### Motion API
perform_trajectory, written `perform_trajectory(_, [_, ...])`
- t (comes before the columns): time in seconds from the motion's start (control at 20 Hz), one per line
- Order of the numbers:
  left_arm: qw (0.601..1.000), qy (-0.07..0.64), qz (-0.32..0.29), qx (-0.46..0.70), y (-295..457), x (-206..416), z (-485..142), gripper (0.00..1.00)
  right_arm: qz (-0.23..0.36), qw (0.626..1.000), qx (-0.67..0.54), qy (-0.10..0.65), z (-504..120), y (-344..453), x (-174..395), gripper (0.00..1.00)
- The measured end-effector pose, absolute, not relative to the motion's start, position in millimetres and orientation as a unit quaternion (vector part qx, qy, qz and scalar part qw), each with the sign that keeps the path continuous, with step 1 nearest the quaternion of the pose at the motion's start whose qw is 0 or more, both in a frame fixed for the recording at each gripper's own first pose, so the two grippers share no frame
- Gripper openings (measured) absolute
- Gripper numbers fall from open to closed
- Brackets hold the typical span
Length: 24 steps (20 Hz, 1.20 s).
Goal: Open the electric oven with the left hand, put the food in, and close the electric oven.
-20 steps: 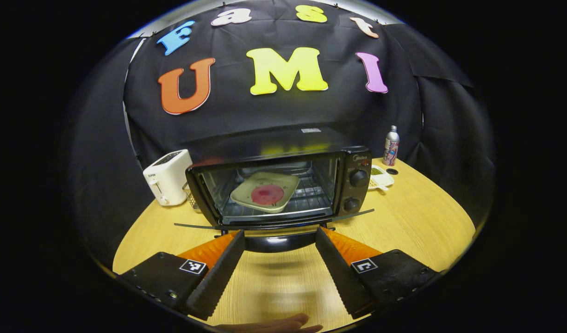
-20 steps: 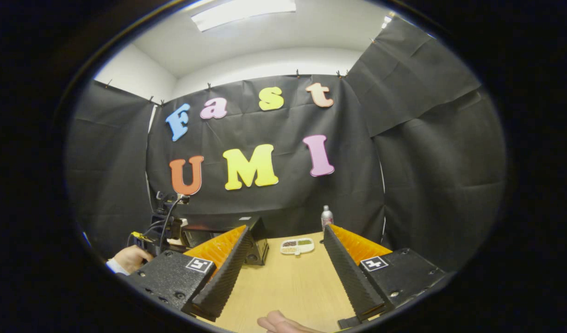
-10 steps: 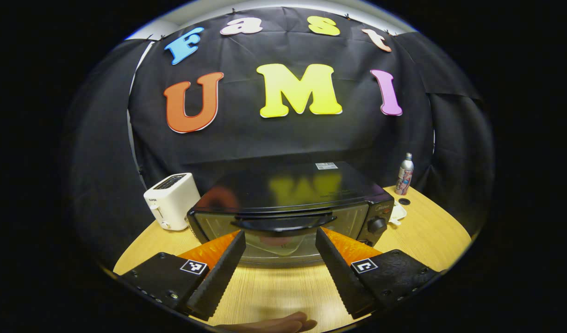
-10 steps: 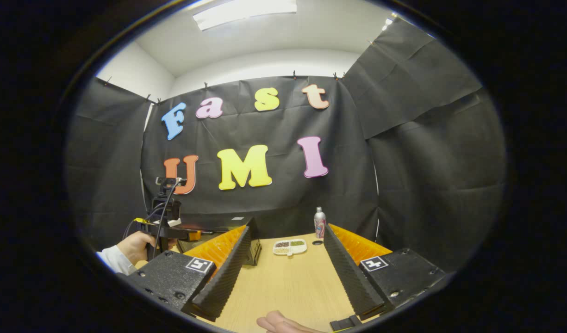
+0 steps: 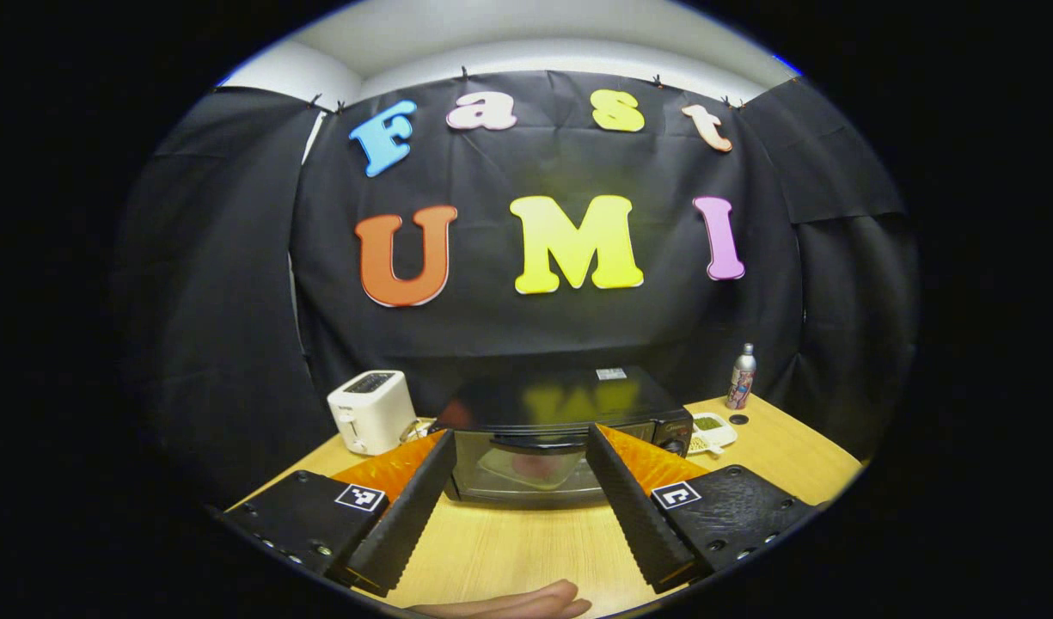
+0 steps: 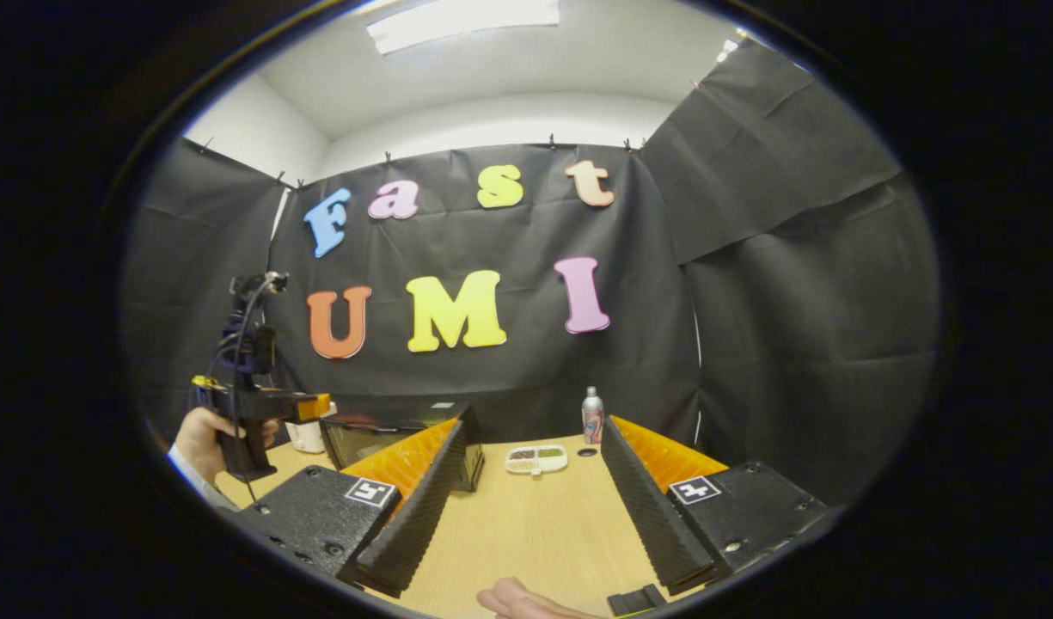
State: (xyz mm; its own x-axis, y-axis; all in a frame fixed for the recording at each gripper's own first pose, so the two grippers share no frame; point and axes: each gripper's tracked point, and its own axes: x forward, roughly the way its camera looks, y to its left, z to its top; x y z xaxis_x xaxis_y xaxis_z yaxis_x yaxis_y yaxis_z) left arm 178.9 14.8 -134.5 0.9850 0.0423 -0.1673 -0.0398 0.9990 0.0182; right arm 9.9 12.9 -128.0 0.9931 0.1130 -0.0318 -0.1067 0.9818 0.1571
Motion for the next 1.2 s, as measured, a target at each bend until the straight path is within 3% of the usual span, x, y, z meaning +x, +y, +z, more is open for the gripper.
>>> perform_trajectory(0.3, [0.999, 0.042, 0.008, 0.01, 2, 89, -80, 0.96, 0.059, 0.996, 0.061, 0.012, -110, 21, -6, 0.96])
perform_trajectory(0.6, [0.998, 0.055, 0.019, -0.006, 6, 23, -90, 1.0, 0.069, 0.997, 0.043, -0.003, -88, 29, -19, 0.96])
perform_trajectory(0.65, [0.998, 0.054, 0.025, -0.01, 9, 16, -93, 0.96, 0.072, 0.996, 0.043, -0.004, -86, 32, -21, 0.96])
perform_trajectory(1.2, [0.998, 0.049, 0.036, 0.0, 18, -21, -120, 0.96, 0.104, 0.994, 0.032, -0.003, -95, 58, -30, 0.96])
